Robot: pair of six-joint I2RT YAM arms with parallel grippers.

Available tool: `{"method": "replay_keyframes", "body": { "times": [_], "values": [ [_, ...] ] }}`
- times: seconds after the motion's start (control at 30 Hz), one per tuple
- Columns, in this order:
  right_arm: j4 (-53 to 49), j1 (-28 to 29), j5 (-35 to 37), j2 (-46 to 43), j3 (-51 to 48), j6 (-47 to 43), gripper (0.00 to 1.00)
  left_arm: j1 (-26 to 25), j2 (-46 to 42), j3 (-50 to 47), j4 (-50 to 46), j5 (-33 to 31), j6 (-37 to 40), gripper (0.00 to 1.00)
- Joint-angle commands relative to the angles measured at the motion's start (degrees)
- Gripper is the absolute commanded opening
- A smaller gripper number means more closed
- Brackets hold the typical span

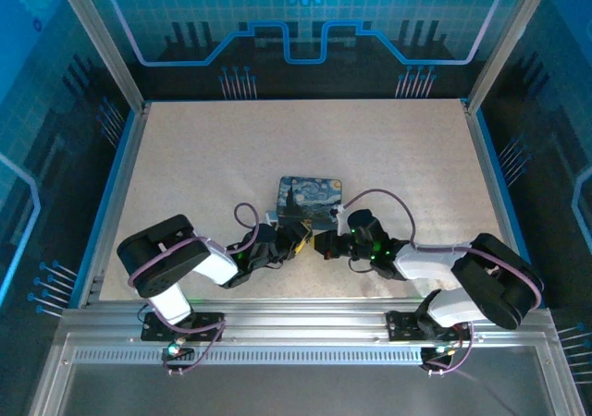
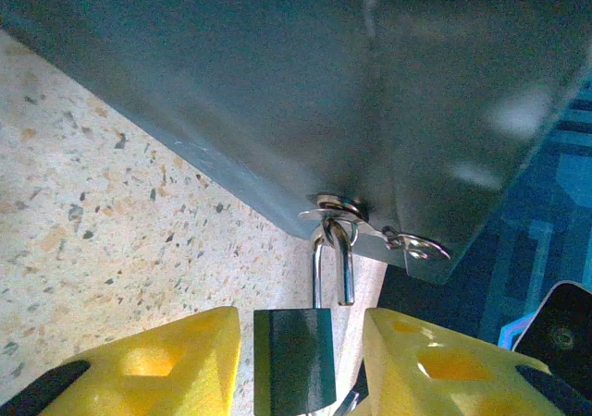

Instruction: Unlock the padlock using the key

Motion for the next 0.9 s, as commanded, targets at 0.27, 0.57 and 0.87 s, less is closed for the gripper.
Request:
{"method": "replay_keyframes", "body": {
  "times": [0.27,0.57,0.87],
  "values": [
    [2.0,1.0,-0.5,-0.4,1.0,1.8,0.00,0.1,0.9,0.4,2.5,-0.8,-0.6,0.31],
    [-1.4,0.9,1.5,-3.4,-1.2,1.2,0.00,0.1,-0.1,0.3,1.8,-1.1,0.2,0.11],
    [-8.7,0.8,4.2,-6.7,-0.7,-4.3,0.19,0.1,-3.6,1.0,-2.8,-1.4,2.5,0.00]
  ]
}}
